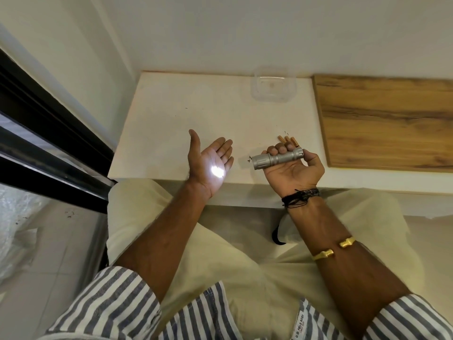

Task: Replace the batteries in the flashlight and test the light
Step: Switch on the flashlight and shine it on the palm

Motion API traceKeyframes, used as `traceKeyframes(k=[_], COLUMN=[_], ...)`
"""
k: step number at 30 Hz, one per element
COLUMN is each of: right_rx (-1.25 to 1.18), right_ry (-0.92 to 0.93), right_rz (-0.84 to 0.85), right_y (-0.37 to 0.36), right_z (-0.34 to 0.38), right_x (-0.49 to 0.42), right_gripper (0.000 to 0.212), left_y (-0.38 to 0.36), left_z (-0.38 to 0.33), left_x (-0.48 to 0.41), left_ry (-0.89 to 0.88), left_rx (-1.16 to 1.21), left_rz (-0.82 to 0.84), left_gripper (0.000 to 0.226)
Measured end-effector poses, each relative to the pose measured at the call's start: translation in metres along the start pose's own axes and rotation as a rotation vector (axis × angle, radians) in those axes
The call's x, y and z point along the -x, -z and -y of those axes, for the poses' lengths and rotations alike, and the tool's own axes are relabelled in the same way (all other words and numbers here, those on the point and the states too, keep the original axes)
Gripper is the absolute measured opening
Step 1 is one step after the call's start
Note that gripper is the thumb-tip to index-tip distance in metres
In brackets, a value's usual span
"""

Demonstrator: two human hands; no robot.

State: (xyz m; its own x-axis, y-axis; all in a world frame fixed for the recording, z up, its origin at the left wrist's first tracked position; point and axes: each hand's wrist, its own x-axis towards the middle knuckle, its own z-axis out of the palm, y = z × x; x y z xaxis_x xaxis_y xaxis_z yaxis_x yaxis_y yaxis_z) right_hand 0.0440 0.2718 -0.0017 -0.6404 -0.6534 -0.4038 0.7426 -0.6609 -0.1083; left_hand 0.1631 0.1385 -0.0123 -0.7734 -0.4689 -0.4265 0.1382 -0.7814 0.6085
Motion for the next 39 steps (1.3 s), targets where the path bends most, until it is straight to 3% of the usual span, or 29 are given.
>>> traceKeyframes(k=[7,21,25,27,30,33,36,39], right_rx=[0.032,0.015,0.214,0.401,0.868,1.323,1.379,1.232], right_ry=[0.005,-0.027,-0.048,-0.022,0.17,0.523,0.775,0.83], right_rz=[-0.062,0.036,0.017,-0.022,0.007,0.06,0.063,0.096], right_y=[-0.0045,-0.0051,-0.0079,-0.0079,-0.0083,-0.0054,-0.005,-0.005], right_z=[0.0019,0.0024,0.0048,0.005,0.0057,0.0064,0.0048,0.0057], right_x=[0.001,0.0044,0.0025,0.0005,-0.0001,-0.0011,0.002,0.0011], right_gripper=[0.014,0.022,0.008,0.015,0.006,0.021,0.028,0.035], left_y=[0.0001,-0.0042,-0.0043,-0.0038,-0.0018,0.0006,0.002,0.001], left_z=[0.0028,0.0061,0.0064,0.0057,0.0038,0.0023,0.0012,0.0007], left_x=[0.0004,0.0012,0.0013,0.0003,-0.0026,-0.0043,-0.0042,-0.0023], left_ry=[-0.011,0.043,0.042,0.032,0.002,-0.043,-0.07,-0.081], left_rx=[-0.048,-0.034,-0.029,-0.012,0.003,-0.035,-0.053,-0.059], left_rz=[-0.009,0.018,0.018,0.006,-0.047,-0.11,-0.14,-0.147], left_gripper=[0.099,0.103,0.102,0.103,0.1,0.099,0.099,0.098])
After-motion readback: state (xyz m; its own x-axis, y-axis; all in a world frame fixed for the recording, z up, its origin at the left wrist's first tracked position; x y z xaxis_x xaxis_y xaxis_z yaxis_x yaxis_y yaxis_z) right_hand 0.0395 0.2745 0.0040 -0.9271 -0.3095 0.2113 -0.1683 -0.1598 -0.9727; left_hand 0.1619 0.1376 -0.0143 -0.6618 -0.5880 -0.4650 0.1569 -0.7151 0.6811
